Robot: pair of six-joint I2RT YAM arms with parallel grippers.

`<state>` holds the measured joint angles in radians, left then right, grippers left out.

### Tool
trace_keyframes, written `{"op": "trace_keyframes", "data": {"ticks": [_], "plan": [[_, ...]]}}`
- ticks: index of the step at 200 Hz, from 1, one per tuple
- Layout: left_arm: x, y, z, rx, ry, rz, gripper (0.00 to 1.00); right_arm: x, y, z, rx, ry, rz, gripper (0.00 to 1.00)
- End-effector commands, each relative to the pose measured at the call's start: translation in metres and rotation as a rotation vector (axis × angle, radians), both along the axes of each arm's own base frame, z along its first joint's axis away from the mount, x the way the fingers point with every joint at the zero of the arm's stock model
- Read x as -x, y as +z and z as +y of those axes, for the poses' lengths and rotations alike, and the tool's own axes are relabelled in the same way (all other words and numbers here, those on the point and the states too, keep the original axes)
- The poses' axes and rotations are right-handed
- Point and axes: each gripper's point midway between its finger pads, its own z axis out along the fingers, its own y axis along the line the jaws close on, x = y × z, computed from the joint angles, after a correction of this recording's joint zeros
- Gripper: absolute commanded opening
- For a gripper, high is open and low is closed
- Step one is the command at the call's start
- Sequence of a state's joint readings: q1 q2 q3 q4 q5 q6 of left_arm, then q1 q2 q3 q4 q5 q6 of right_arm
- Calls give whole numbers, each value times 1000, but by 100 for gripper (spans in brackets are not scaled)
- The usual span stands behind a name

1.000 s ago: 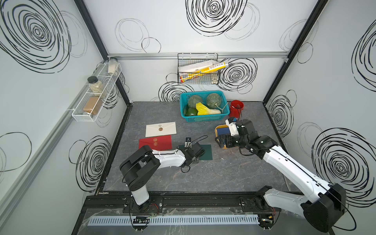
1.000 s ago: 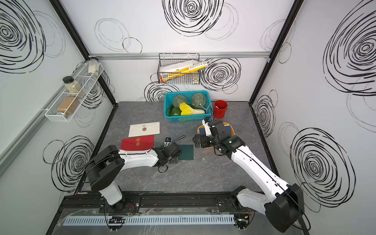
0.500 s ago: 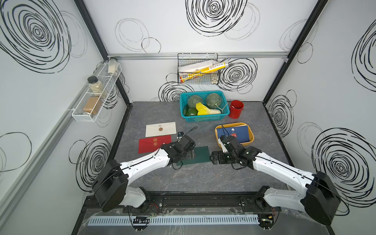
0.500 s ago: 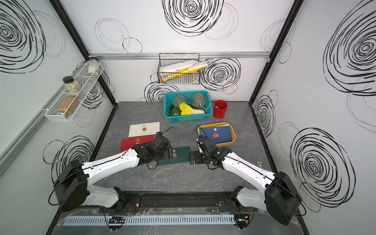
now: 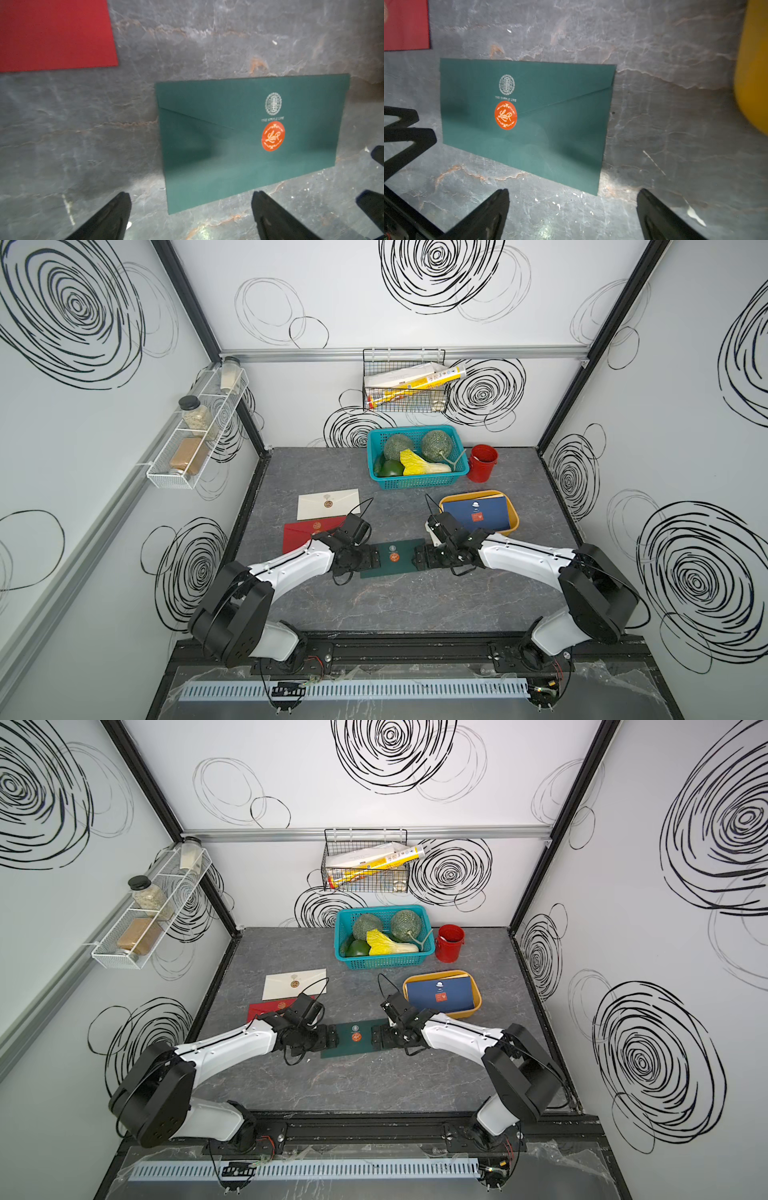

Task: Put the sealed envelopes into the storage box
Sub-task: Pick up the envelope from the center of the board.

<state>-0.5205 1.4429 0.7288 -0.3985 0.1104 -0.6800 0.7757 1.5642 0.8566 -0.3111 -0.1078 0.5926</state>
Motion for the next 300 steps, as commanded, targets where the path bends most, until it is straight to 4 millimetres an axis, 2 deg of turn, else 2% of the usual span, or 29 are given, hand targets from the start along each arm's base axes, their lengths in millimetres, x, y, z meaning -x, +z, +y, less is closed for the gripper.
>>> {"op": "trace_keyframes", "data": {"ticks": [1,48,94,145,195,233,283,300], "plan": [[-4,-7,-12,55,-52,-8,96,-5,7,15,-41,38,-14,100],[3,-28,-18,82,-96,45,96,5,-5,29,-90,89,43,100],[8,-29,-25,127,-127,61,98,15,-11,38,-158,104,87,100],[6,-29,-34,155,-183,63,99,16,-13,42,-187,102,99,100],[4,-28,-31,131,-193,50,99,17,-22,34,-146,100,99,100],[-6,-6,-42,188,-222,-22,99,14,-18,31,-126,109,73,100],[0,-20,-43,180,-250,17,99,-6,3,45,-214,-4,59,100],[2,-21,-44,189,-256,18,99,-10,4,48,-216,-20,56,100]]}}
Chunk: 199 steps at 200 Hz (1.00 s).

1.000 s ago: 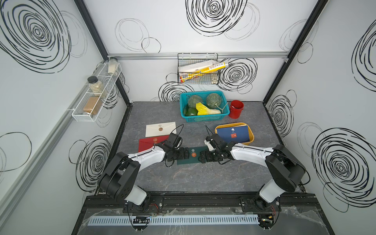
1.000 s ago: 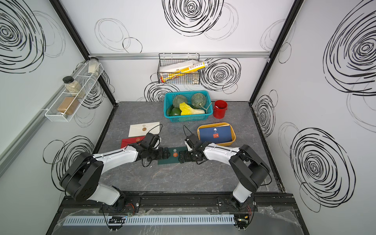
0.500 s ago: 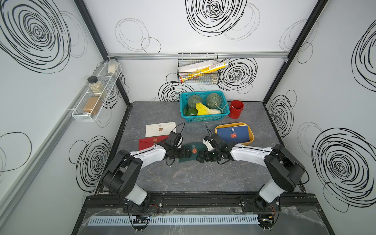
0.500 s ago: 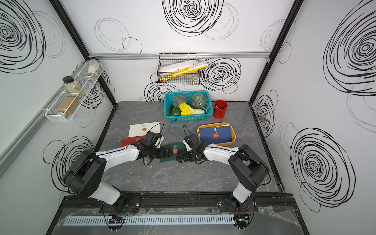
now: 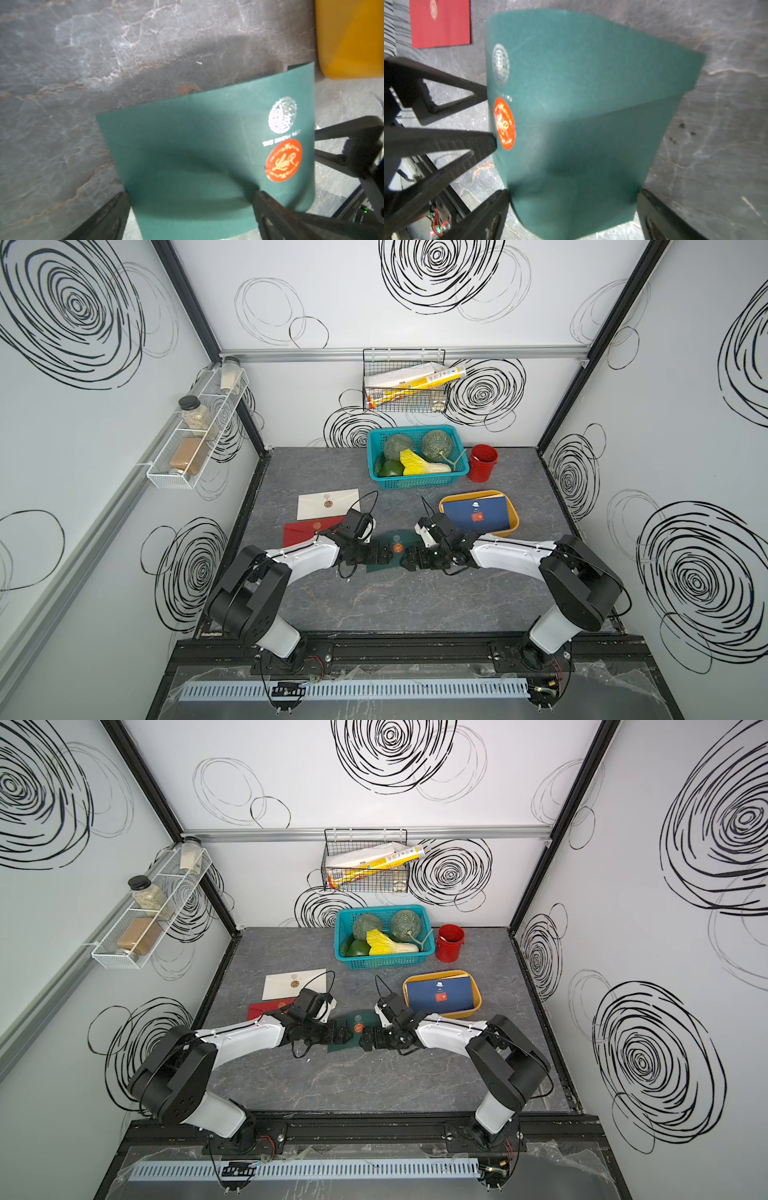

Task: Put the sealed envelopes into the storage box
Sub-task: Pick up the envelope from the center of the board.

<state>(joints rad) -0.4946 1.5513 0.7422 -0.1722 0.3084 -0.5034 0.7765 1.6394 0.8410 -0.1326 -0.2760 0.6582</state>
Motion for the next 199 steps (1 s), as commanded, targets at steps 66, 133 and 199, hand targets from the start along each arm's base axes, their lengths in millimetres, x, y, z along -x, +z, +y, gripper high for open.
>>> {"op": "trace_keyframes", "data": {"ticks": [66,133,199], "plan": [[27,-20,-6,15,-86,107,98,-19,-9,6,21,-96,10,100],[25,-14,-6,14,-86,88,98,-19,-19,3,54,-80,5,95],[-28,54,4,18,-73,-87,99,-10,-29,-14,111,-57,-10,94]]}}
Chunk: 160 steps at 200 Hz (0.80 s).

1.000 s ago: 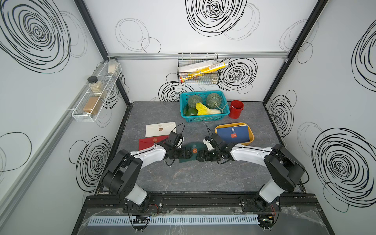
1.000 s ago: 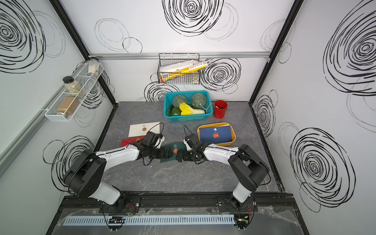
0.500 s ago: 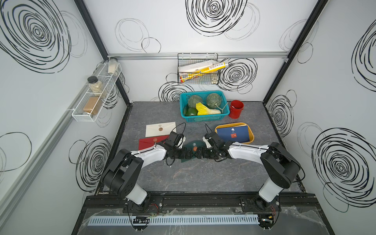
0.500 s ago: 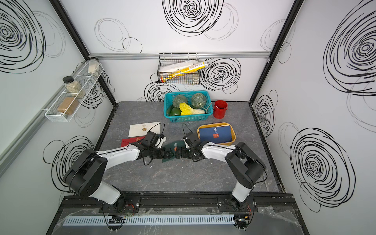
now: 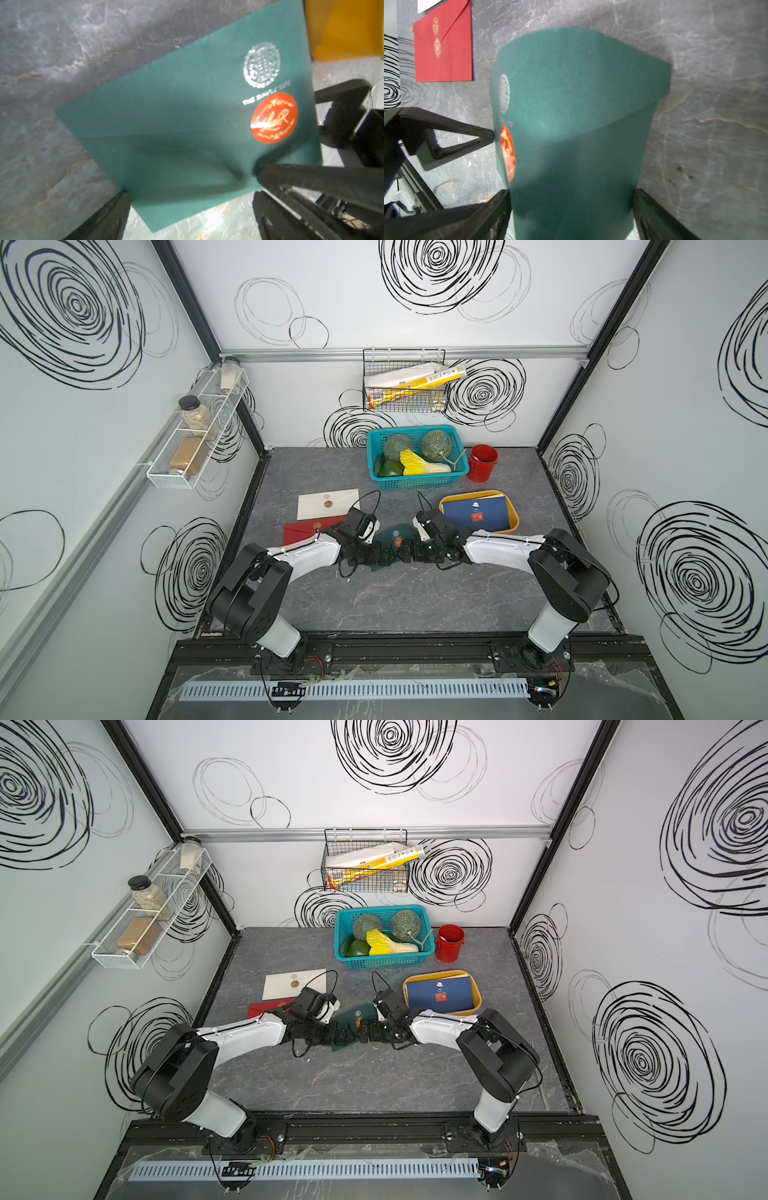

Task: Put the sealed envelopes into the storage box
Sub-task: Pick up the envelope from the center of the board.

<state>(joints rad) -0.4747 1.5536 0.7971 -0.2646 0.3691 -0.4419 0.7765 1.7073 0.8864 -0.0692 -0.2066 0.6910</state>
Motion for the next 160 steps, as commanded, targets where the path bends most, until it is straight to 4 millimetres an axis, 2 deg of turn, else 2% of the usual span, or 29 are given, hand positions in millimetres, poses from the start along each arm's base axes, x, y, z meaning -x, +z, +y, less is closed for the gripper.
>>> {"op": "trace_keyframes", "data": {"ticks": [1,22,37,54,70,101,134,160], "plan": [[-32,46,6,6,-15,-123,99,16,-25,-24,104,3,44,94],[-59,56,9,-47,-81,-195,97,13,-19,-23,107,24,12,94],[-75,53,9,-53,-116,-202,94,10,-19,-25,131,34,-1,94],[-85,46,0,-43,-188,-193,89,11,-21,-26,146,47,-4,94],[-84,35,-9,-29,-278,-167,87,11,-22,-27,151,47,-5,95],[-80,24,-14,9,-377,-154,87,11,-22,-27,147,53,-7,95],[-89,34,-24,75,-426,-203,90,10,-20,-27,158,72,-19,95],[-78,41,-40,187,-519,-188,90,10,-21,-28,174,94,-30,95]]}}
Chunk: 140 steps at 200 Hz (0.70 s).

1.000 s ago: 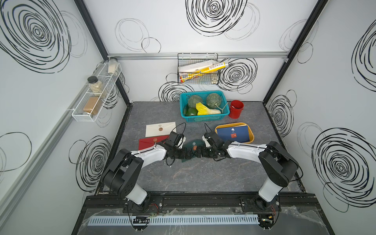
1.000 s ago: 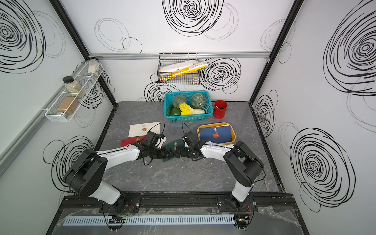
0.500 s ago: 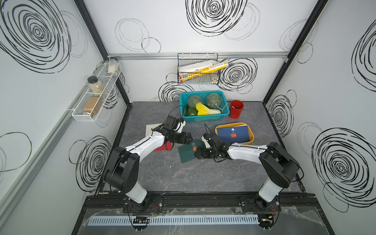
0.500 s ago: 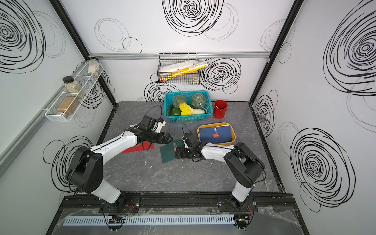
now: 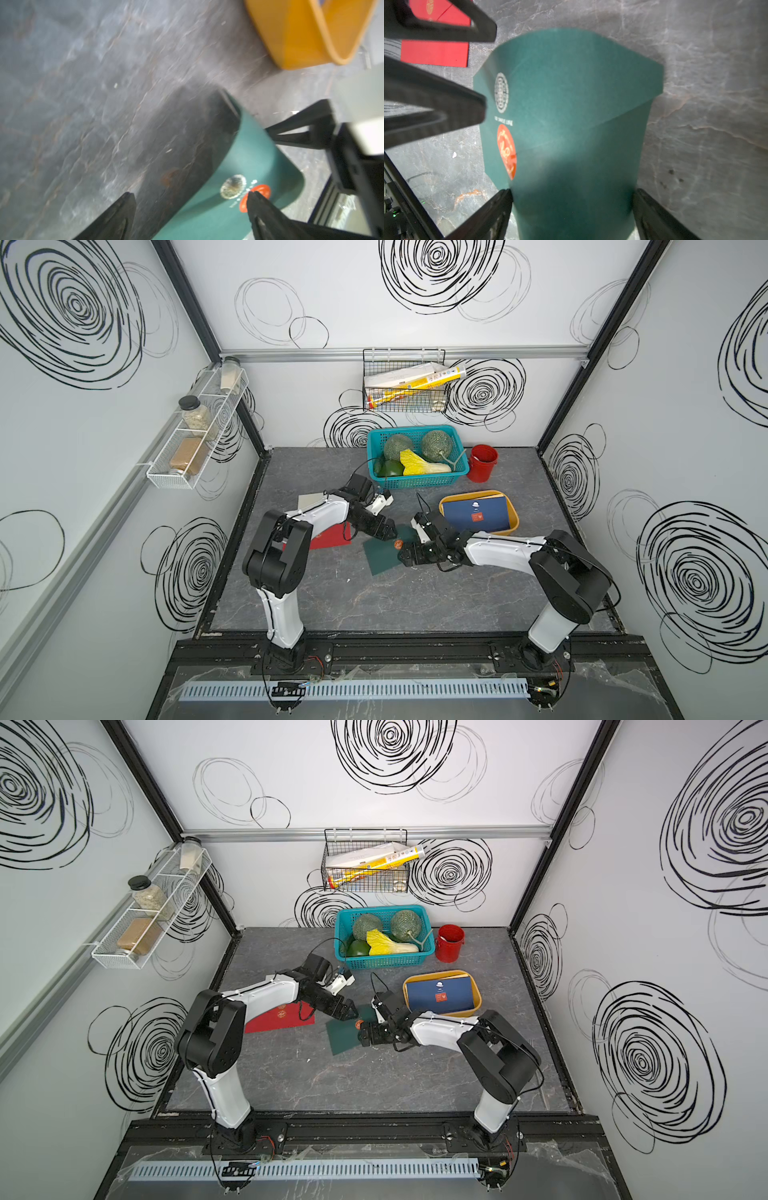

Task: Put the sealed envelopes into the storage box
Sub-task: Pick up the envelope from the center of the board.

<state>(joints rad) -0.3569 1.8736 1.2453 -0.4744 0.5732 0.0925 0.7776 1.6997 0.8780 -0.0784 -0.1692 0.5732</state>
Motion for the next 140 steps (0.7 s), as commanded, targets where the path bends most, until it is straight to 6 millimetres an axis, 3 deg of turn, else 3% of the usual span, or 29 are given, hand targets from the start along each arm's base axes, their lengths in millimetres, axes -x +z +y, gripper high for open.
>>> {"op": "trace_keyframes", "data": {"ticks": [1,23,57,92,140], "plan": [[4,17,-19,131,-133,-6,90,11,-19,-21,117,12,41,95],[16,7,-23,173,-179,45,87,9,-19,-22,131,29,26,94],[18,-9,-20,154,-170,61,86,8,-18,-21,132,42,13,94],[18,-4,-24,179,-192,53,84,8,-17,-21,135,65,2,94],[37,-5,-33,188,-255,91,72,3,-13,-19,141,69,-19,94]]}}
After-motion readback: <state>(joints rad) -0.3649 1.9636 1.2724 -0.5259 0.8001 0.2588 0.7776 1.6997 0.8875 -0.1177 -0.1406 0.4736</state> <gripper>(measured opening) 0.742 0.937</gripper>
